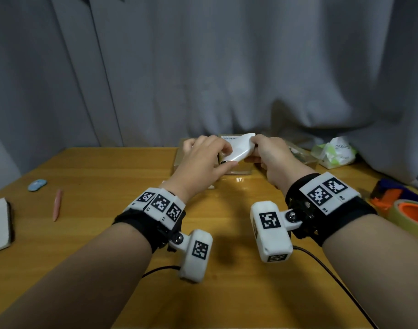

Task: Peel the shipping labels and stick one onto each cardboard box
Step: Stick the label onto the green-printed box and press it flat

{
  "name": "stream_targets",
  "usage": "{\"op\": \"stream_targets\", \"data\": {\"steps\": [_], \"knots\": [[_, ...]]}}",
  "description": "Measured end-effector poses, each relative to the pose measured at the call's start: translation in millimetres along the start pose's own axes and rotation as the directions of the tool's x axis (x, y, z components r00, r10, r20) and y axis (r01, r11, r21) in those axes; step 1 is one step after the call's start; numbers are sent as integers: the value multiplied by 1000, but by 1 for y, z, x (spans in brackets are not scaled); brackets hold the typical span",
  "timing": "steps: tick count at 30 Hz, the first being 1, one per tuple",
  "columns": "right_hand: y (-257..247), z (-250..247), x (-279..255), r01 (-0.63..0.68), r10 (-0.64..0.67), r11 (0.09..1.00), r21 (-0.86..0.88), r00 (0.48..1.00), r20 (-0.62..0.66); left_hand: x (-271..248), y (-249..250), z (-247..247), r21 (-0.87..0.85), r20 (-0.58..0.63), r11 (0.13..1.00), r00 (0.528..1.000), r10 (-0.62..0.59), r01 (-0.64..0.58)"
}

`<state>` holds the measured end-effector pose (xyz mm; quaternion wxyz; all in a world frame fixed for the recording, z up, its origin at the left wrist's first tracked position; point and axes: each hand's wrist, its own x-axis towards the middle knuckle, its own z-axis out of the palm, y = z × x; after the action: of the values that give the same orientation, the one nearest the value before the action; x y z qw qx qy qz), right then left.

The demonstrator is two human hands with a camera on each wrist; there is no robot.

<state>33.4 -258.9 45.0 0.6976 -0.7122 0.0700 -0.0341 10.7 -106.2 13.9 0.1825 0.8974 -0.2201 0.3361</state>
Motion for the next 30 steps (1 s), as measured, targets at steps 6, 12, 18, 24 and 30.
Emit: {"op": "stream_targets", "data": {"steps": [6, 12, 18, 24, 30], "knots": [[-17, -5, 11, 20, -18, 999, -44, 999, 35, 15, -1, -1, 18, 32, 999, 999, -41, 41], [-20, -1, 26, 42, -39, 999, -31, 992, 117, 35, -5, 13, -82, -28, 962, 965, -262, 259], [-15, -16, 50, 203, -158, 966, -163, 954, 254, 51, -17, 34, -628, 163, 622, 861, -483, 468], [-4, -36, 75, 285, -191, 888, -360, 943, 274, 65, -19, 49, -673, 279, 522, 834, -476, 524], [2, -68, 96, 179, -132, 956, -232, 970, 207, 87, 2, 72, -653, 386, 504, 821, -421, 566]]}}
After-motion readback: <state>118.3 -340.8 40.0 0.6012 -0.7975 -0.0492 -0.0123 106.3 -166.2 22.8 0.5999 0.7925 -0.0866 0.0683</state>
